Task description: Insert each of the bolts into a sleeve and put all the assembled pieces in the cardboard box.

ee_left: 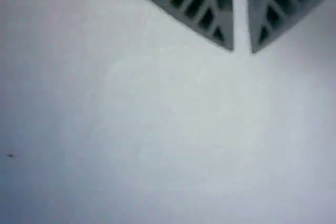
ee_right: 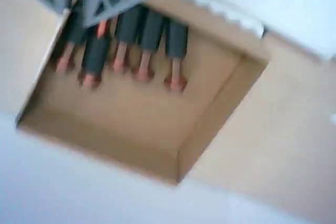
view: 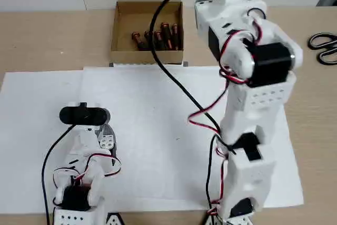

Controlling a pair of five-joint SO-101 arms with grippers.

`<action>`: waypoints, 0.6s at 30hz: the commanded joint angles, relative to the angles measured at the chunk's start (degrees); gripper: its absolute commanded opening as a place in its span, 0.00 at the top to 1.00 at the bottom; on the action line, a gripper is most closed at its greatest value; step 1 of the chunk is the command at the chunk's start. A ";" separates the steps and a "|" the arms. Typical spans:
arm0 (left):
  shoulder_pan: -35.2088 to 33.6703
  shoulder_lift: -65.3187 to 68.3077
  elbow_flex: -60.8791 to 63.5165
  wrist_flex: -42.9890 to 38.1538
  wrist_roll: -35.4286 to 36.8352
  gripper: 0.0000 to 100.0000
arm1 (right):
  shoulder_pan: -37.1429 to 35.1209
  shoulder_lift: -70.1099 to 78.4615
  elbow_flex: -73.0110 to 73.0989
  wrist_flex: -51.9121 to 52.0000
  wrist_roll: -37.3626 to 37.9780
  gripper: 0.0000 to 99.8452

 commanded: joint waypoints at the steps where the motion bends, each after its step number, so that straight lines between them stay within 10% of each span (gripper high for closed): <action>1: -0.18 -0.44 -0.40 -0.97 -0.09 0.99 | 0.48 -12.18 12.04 0.66 0.44 1.00; 18: 0.00 -0.44 -0.40 -1.05 -0.09 0.99 | 7.96 -44.53 61.27 0.31 -6.77 1.00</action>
